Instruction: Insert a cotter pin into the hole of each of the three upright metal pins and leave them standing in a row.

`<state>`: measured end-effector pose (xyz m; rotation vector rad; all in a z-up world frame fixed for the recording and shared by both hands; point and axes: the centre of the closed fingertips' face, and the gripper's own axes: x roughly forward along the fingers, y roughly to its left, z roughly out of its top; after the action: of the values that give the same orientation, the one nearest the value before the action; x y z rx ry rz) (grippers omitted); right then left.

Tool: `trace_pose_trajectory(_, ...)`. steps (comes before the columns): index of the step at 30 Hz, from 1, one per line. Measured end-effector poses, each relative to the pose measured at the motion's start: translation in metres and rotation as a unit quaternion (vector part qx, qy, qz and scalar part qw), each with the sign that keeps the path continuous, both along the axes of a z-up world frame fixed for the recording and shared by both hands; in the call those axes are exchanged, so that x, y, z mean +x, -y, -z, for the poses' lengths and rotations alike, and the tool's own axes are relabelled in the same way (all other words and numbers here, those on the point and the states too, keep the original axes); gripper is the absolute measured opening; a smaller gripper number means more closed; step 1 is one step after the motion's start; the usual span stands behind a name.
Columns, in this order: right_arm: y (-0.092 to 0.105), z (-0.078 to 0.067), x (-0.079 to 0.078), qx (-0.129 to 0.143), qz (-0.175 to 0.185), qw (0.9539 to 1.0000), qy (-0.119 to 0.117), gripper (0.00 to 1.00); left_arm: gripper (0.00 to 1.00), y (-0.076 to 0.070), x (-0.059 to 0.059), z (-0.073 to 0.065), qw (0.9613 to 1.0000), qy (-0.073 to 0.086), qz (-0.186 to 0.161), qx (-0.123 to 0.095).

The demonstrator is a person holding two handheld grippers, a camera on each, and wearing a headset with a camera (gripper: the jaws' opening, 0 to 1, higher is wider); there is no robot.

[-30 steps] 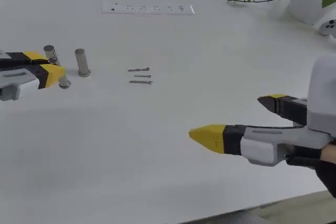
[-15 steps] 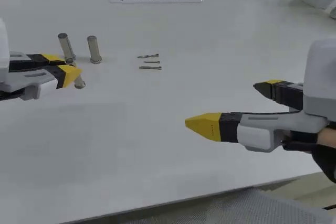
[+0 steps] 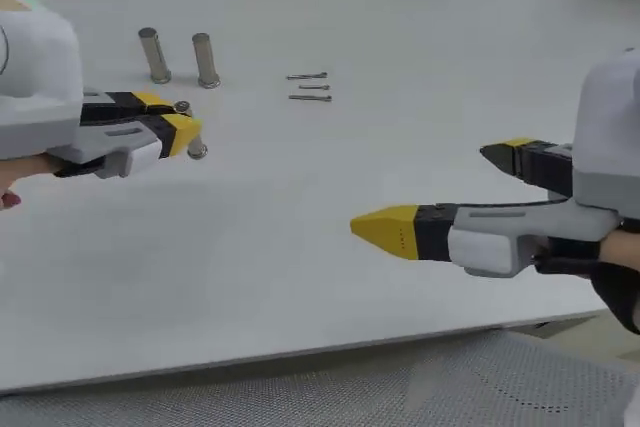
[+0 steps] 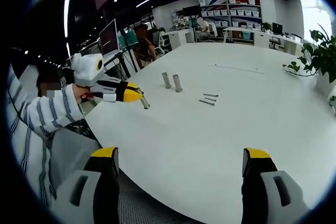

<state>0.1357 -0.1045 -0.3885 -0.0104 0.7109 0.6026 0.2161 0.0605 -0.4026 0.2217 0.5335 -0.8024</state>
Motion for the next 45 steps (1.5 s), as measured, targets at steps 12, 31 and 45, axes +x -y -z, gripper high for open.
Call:
trace_pose_trajectory(12, -0.002, 0.005, 0.001, 0.008, -0.01, 0.9999, 0.004, 0.97, 0.05, 0.018, -0.01, 0.014, 0.9999, -0.006, 0.011, 0.009)
trace_pose_trajectory(31, -0.003, 0.022, -0.002, 0.028, -0.018, 0.9994, -0.013, 0.96, 0.05, 0.044, -0.025, 0.036, 0.9967, -0.001, 0.068, 0.045)
trace_pose_trajectory(45, -0.006, 0.028, -0.004, 0.031, -0.025, 0.9989, -0.024, 0.95, 0.05, 0.055, -0.033, 0.047, 0.9948, -0.005, 0.092, 0.043)
